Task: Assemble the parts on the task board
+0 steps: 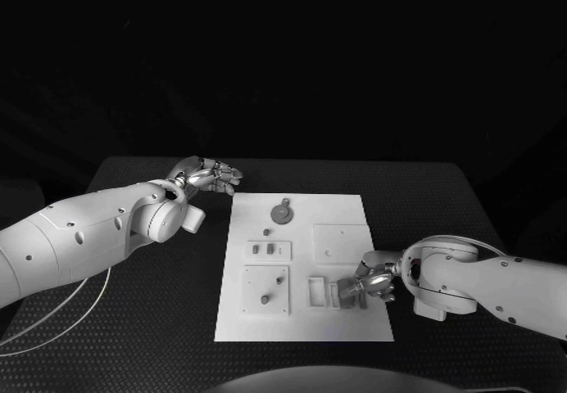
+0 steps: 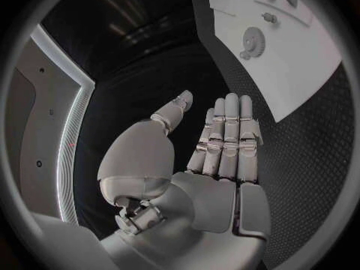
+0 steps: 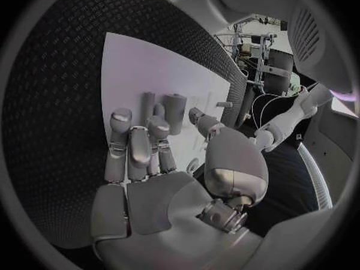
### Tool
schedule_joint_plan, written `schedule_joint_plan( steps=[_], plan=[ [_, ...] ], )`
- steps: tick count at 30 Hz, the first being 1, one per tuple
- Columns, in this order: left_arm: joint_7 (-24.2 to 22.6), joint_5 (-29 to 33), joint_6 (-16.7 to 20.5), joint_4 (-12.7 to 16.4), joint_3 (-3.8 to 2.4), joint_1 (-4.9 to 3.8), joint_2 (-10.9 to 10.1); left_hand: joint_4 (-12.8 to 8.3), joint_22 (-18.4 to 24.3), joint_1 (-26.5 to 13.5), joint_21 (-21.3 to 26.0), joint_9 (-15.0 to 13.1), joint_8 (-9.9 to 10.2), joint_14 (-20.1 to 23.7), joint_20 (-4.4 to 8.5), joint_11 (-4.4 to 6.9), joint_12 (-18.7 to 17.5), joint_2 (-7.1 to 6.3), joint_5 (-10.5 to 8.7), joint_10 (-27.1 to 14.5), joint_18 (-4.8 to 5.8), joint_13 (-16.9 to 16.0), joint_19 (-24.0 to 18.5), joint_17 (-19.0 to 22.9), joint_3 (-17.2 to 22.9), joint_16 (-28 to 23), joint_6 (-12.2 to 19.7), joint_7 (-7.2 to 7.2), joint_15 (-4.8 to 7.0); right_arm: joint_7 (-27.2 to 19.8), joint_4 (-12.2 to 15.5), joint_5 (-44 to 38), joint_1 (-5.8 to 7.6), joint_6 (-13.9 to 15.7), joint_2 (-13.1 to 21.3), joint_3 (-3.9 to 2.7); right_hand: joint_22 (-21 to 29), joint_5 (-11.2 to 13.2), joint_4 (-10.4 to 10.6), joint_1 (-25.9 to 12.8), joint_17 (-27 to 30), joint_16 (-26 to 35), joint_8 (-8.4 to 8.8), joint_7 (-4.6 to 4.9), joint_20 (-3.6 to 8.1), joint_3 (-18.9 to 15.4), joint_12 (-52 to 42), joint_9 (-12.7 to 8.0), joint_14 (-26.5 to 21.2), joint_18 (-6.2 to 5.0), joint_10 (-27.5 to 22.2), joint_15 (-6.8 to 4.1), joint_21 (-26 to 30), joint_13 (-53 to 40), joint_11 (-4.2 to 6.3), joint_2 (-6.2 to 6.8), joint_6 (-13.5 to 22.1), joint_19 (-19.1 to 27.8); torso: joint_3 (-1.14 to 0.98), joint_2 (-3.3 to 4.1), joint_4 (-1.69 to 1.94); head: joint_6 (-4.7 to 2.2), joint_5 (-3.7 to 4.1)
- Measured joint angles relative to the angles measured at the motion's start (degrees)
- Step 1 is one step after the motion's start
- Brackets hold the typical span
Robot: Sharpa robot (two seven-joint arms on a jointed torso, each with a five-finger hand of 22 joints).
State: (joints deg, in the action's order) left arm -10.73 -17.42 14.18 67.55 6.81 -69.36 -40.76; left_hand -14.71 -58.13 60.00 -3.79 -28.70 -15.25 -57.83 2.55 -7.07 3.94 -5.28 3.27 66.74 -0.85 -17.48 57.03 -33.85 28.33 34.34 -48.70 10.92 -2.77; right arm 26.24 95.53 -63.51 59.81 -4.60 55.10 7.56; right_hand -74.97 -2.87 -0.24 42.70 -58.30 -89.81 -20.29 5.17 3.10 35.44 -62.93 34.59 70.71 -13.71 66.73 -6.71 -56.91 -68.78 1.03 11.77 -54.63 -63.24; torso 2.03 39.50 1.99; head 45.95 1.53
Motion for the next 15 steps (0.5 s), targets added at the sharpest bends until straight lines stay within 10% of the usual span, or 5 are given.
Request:
schedule_joint_plan(
  steps=[15],
  plan=[
    [0.2, 0.0, -0.1, 0.1, 0.02, 0.00, 0.0, 0.0, 0.1, -0.2, 0.0, 0.0, 0.0, 0.0, 0.00, 0.00, 0.0, -0.23, 0.00, 0.0, 0.00, 0.0, 0.0, -0.1, 0.0, 0.0, 0.0, 0.00, 0.00, 0.2, -1.1, 0.0, -0.08, 1.7, -1.5, -0.02, 0.0, 0.0, -1.8, -0.6, 0.4, 0.2, 0.47, 0.18, -0.51, -0.2, 0.2, -0.2, -0.5, 0.07, -0.2, 0.11, 0.0, 0.0, -0.20, -1.48, 0.4, 0.6, -0.08, 0.03, -0.12, 0.15, -0.08]
  ],
)
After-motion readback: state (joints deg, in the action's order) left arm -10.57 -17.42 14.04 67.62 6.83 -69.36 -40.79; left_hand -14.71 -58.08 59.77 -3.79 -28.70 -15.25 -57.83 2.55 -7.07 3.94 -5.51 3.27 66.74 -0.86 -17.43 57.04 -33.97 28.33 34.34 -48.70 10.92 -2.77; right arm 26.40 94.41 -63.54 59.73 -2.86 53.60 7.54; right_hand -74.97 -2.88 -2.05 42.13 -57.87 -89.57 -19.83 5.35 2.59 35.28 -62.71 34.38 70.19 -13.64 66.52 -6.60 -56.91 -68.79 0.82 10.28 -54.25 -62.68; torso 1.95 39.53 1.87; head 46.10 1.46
